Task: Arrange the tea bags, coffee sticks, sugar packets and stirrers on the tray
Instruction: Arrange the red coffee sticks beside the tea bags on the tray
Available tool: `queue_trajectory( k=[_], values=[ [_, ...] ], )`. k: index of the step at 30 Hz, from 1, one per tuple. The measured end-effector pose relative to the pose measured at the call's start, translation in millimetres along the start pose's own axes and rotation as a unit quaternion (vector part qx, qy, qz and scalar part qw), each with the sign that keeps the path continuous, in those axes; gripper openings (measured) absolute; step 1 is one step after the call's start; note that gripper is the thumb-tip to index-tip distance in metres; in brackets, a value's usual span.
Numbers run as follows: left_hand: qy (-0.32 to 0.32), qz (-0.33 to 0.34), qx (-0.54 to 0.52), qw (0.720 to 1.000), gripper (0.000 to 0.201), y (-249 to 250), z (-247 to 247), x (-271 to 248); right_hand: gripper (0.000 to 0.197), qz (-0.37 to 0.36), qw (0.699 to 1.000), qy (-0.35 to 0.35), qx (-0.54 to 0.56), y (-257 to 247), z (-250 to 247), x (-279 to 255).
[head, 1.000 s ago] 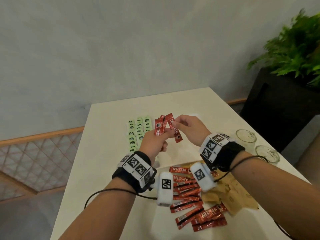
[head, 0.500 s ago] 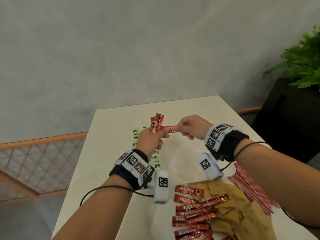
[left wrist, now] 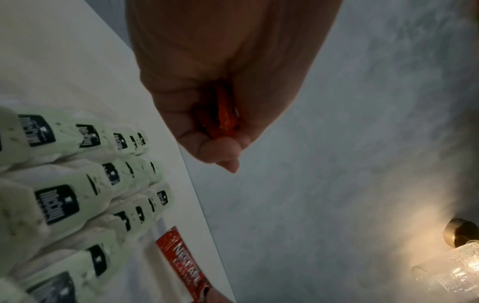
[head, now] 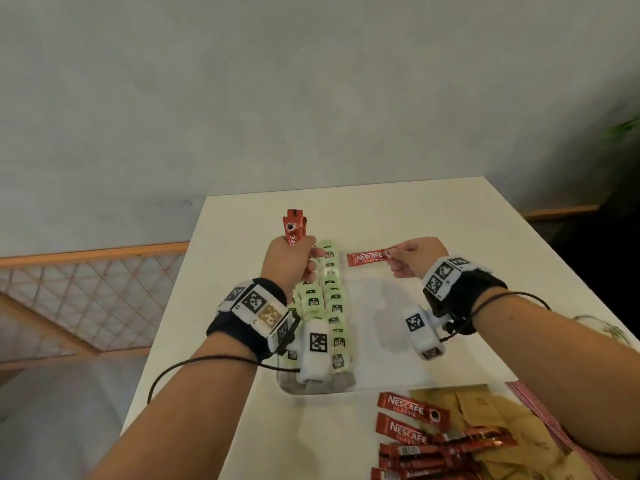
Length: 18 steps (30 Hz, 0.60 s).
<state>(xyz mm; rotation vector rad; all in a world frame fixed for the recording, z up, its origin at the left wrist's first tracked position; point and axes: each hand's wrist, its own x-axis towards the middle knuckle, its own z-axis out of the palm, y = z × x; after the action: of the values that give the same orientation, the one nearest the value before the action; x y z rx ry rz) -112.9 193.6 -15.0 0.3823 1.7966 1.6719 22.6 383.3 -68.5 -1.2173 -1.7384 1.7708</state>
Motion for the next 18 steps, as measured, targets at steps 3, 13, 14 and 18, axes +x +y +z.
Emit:
queue_trajectory(
  k=[3,13,14,18],
  values=[
    [0.003,0.009,-0.015,1.0,0.006,-4,-6,3,0.017,0.059,0.996,0.039,-0.048,14,6,24],
    [0.0,0.001,-0.011,1.0,0.012,-22,-19,-2,0.024,0.048,0.972,0.012,-0.23,30,6,67],
    [-0.005,0.0,-0.008,1.0,0.012,-24,-19,-3,0.027,0.05,0.973,0.007,-0.226,28,8,68],
    [-0.033,-0.017,-0.006,0.999,0.021,-26,-20,-10,0.036,0.063,0.974,0.023,-0.217,21,12,72]
  ],
)
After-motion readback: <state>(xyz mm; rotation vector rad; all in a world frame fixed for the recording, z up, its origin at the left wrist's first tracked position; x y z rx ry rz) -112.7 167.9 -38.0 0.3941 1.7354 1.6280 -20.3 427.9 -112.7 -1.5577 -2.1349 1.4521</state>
